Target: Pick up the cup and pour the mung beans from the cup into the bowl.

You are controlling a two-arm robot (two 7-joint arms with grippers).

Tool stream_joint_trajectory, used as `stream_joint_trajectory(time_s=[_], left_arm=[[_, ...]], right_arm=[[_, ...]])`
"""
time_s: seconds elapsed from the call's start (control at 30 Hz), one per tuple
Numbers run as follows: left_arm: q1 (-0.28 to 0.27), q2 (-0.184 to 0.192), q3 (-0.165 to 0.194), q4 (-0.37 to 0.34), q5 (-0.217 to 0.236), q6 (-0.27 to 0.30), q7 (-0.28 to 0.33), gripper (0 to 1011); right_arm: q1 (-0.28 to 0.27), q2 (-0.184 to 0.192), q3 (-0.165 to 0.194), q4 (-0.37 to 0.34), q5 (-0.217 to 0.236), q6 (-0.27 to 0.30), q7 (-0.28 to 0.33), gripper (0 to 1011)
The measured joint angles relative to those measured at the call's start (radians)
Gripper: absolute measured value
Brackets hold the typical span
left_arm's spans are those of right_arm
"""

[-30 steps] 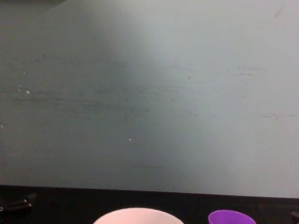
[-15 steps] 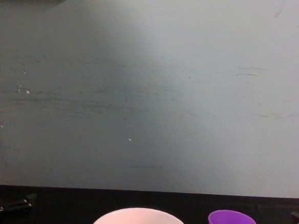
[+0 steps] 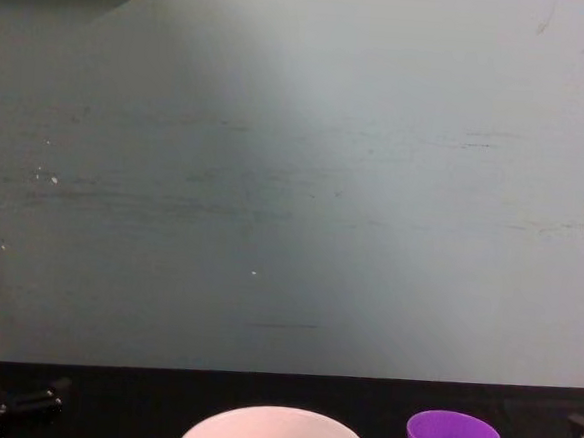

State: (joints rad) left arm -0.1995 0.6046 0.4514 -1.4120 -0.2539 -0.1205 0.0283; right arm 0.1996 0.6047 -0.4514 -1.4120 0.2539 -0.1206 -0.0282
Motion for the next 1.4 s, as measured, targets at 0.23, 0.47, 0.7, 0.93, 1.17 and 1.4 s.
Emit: stream_joint_trajectory(time_s=[0.23, 0.47, 0.7, 0.93, 1.17, 1.4], left_arm=[[0.000, 0.000, 0.000, 0.000, 0.000, 0.000, 0.000, 1000], [0.000, 0.000, 0.000, 0.000, 0.000, 0.000, 0.000, 1000], [0.000, 0.000, 0.000, 0.000, 0.000, 0.000, 0.000, 1000], [0.000, 0.000, 0.000, 0.000, 0.000, 0.000, 0.000, 1000], [0.000, 0.000, 0.000, 0.000, 0.000, 0.000, 0.000, 1000], [0.000, 0.000, 0.000, 0.000, 0.000, 0.000, 0.000, 1000]], right_arm=[[0.000, 0.000, 0.000, 0.000, 0.000, 0.000, 0.000, 1002], [0.000, 0.000, 0.000, 0.000, 0.000, 0.000, 0.000, 1002], [-0.012, 0.006, 0.013, -0.008, 0.001, -0.014, 0.004, 1002], [-0.069, 0.039, 0.062, -0.062, 0.023, -0.042, 0.029, 1002], [-0.161, 0.092, 0.129, -0.123, 0.140, -0.083, 0.147, 1002], [-0.220, 0.117, 0.156, -0.126, 0.259, -0.129, 0.307, 1002]])
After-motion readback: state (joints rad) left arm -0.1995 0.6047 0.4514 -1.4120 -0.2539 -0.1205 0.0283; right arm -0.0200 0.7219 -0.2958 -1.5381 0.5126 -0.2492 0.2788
